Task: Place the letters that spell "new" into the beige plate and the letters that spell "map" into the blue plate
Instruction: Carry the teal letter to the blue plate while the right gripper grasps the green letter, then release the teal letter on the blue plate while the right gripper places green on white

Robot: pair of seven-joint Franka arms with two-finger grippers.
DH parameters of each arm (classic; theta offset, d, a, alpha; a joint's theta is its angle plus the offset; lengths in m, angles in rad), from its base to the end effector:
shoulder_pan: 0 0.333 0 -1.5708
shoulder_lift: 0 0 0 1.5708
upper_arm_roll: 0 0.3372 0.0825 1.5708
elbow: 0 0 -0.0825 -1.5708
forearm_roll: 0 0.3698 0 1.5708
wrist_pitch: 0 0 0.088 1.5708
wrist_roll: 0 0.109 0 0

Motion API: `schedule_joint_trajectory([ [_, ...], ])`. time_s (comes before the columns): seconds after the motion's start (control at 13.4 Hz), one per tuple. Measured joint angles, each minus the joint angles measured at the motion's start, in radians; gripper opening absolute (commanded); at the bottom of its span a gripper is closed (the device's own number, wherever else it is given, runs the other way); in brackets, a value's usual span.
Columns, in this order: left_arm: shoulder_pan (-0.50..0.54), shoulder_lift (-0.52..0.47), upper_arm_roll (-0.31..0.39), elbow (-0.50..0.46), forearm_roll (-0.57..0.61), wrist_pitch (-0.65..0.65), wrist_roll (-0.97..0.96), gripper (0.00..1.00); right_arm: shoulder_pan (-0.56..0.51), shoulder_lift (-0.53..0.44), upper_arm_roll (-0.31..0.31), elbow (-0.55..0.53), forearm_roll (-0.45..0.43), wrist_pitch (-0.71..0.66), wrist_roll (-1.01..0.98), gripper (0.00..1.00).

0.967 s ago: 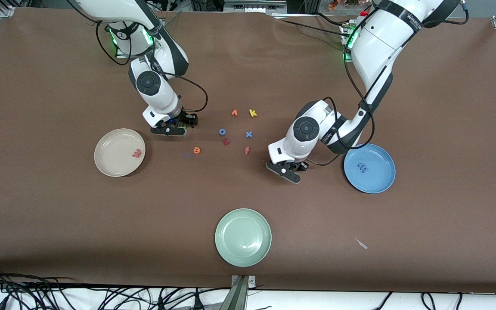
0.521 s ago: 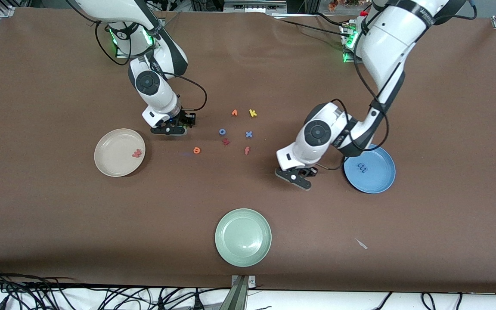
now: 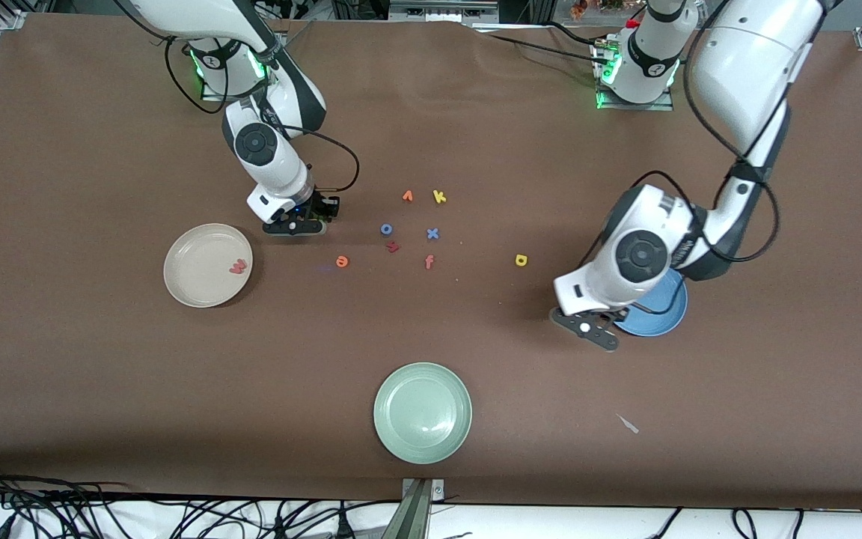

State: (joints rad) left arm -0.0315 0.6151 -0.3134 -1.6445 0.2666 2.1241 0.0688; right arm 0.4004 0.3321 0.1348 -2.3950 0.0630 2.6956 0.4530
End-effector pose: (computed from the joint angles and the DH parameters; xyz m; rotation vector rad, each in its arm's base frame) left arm 0.6475 -0.1895 0.2851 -2.9833 0.7951 0.1423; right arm 0.4278 0.2534 0.2093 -3.0923 -0.0283 0.0920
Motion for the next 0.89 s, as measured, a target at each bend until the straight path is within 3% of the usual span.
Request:
schedule_joint_trajectory([
  [0.52, 0.265, -0.001, 0.003, -0.045, -0.011, -0.066, 0.311, 0.23, 0.000, 0.003, 0.000, -0.001, 0.000, 0.004, -0.025, 0.28],
  [0.6, 0.285, 0.014, 0.003, -0.053, -0.011, -0.063, 0.313, 0.44, 0.000, 0.004, 0.000, -0.001, 0.000, 0.006, -0.027, 0.24],
  [0.67, 0.293, 0.029, 0.003, -0.056, -0.011, -0.059, 0.313, 0.90, 0.000, 0.007, 0.000, -0.001, 0.000, 0.008, -0.028, 0.21],
  [0.74, 0.294, 0.041, 0.002, -0.056, -0.011, -0.055, 0.313, 1.00, 0.000, 0.006, 0.000, -0.001, 0.000, 0.009, -0.030, 0.16],
  [0.89, 0.290, 0.047, -0.005, -0.055, -0.012, -0.053, 0.312, 1.00, 0.000, 0.007, 0.000, -0.001, 0.000, 0.010, -0.033, 0.10],
])
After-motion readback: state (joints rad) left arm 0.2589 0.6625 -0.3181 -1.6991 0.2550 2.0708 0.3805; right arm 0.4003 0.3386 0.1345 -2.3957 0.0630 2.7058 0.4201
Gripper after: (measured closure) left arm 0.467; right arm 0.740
